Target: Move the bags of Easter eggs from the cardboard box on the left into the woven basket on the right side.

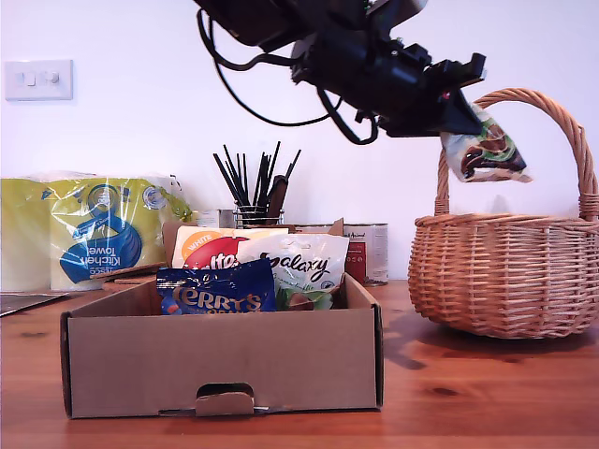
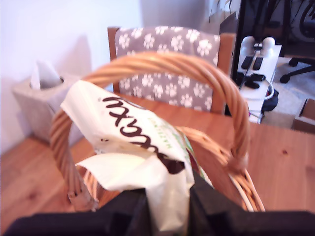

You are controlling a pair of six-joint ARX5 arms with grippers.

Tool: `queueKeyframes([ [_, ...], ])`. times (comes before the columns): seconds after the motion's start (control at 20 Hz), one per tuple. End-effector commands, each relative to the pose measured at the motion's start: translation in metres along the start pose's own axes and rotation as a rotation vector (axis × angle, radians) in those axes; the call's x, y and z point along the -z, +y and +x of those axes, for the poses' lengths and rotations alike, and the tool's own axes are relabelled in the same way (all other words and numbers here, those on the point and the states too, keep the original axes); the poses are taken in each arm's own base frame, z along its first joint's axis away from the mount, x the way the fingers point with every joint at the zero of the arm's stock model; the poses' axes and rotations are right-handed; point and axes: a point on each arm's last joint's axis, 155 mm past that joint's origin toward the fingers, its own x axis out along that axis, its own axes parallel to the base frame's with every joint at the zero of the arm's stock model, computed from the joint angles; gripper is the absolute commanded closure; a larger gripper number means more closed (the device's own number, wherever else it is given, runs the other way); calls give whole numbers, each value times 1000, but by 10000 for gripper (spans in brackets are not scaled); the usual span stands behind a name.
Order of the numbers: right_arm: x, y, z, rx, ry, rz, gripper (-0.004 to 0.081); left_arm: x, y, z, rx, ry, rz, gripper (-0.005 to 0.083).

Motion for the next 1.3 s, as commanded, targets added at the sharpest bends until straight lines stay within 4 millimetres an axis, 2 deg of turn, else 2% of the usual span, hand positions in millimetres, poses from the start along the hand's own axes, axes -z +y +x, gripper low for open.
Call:
queueKeyframes([
  [0.0, -8, 2, -4, -2, -25, -6, 783, 29, -3, 16, 13, 47, -16, 797],
  [0.4, -8, 2, -4, -2, -26, -7, 783, 54, -13, 29, 31, 85, -16, 797],
  [0.55, -8, 2, -4, -2, -27, -7, 783, 64, -8, 32, 6, 105, -20, 797],
  [0.85, -8, 2, -4, -2, -26, -7, 783, 49, -2, 37, -25, 27, 8, 797],
  [1.15, -12, 2, -5, -3, -41, -11, 782, 48, -2, 38, -24, 21, 9, 797],
  [1.2, -13, 2, -5, -3, -45, -12, 782, 49, -2, 38, -24, 21, 9, 786],
  [1.25, -13, 2, -5, -3, -48, -12, 783, 49, -3, 38, -23, 22, 9, 734],
])
